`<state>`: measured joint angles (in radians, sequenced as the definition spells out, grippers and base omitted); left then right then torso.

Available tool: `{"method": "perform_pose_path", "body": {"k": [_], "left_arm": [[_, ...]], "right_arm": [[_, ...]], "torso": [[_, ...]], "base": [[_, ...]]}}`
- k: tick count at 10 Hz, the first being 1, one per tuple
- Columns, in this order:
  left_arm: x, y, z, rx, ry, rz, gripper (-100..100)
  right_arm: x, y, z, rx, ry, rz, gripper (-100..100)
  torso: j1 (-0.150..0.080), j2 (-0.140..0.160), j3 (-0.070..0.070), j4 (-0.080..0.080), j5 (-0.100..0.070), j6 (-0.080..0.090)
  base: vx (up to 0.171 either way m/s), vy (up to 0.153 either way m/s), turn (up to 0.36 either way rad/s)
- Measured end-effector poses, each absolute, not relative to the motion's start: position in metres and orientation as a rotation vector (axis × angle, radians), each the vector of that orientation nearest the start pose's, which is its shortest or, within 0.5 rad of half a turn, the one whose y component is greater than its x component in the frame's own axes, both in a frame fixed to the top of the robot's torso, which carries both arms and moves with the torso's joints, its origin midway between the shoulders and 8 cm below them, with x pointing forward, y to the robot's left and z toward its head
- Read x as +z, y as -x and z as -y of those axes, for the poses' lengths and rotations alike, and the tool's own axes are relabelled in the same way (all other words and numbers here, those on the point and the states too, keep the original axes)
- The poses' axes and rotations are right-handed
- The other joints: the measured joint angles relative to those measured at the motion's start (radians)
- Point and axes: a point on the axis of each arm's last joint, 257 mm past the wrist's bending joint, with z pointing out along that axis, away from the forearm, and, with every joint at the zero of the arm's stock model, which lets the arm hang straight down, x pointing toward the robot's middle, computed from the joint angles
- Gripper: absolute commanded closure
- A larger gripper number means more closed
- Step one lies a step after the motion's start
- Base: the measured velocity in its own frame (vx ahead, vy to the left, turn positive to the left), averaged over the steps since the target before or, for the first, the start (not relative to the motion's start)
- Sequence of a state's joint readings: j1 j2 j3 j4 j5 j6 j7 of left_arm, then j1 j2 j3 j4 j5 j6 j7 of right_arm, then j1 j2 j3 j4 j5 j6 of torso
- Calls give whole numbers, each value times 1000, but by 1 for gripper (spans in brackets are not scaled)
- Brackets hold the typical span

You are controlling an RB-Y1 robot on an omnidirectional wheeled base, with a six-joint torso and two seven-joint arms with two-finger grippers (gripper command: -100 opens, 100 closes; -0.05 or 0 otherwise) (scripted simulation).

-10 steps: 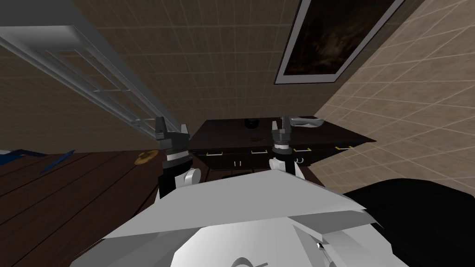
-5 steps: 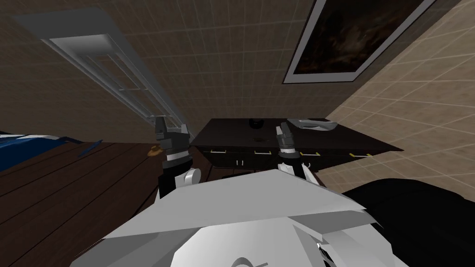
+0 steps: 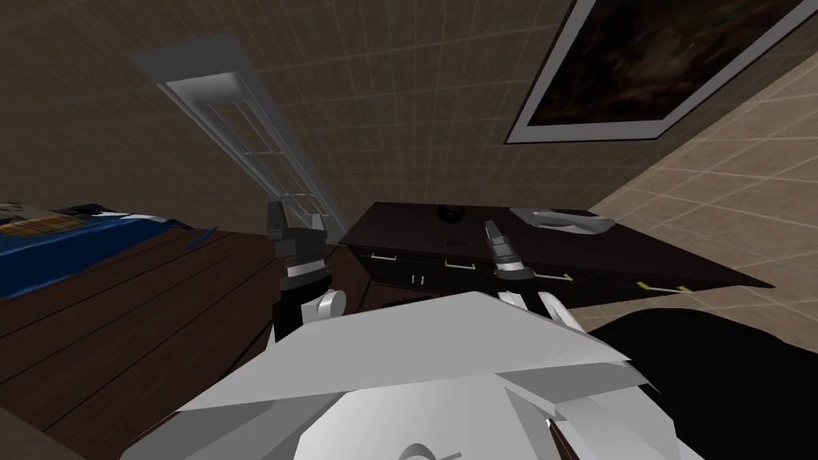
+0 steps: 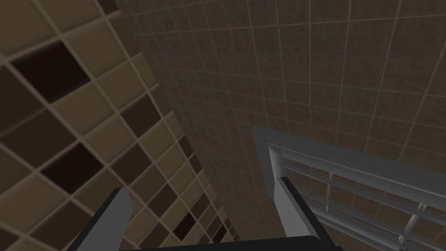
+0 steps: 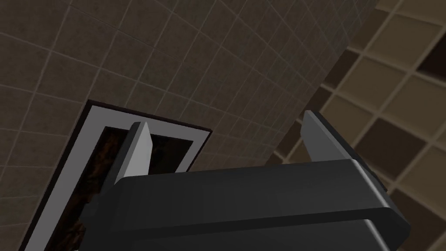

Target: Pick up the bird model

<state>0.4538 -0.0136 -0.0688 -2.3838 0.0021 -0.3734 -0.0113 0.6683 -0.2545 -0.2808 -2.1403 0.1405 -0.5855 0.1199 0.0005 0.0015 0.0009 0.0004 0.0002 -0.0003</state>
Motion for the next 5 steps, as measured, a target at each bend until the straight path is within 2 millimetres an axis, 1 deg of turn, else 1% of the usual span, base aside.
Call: {"method": "perform_pose_path", "body": {"k": [2, 3, 4, 5], "left_arm": [[61, -348, -253, -1384, 657, -591, 0], [61, -348, -253, -1384, 657, -591, 0], [61, -348, -253, -1384, 657, -591, 0], [61, -348, -253, -1384, 657, -591, 0]], "right_arm": [[-74, -313, 387, 599, -363, -1154, -100], [-83, -306, 399, 522, -340, -1214, -100], [-95, -298, 414, 444, -315, -1277, -100], [-111, -294, 430, 366, -290, -1340, -100]], "torso": [[0, 0, 0, 0, 0, 0], [1, 0, 0, 0, 0, 0], [0, 0, 0, 0, 0, 0], [0, -1, 0, 0, 0, 0]], "base": [[-22, 29, 253], [-15, 30, 248], [-9, 30, 335], [-4, 13, 78]]}}
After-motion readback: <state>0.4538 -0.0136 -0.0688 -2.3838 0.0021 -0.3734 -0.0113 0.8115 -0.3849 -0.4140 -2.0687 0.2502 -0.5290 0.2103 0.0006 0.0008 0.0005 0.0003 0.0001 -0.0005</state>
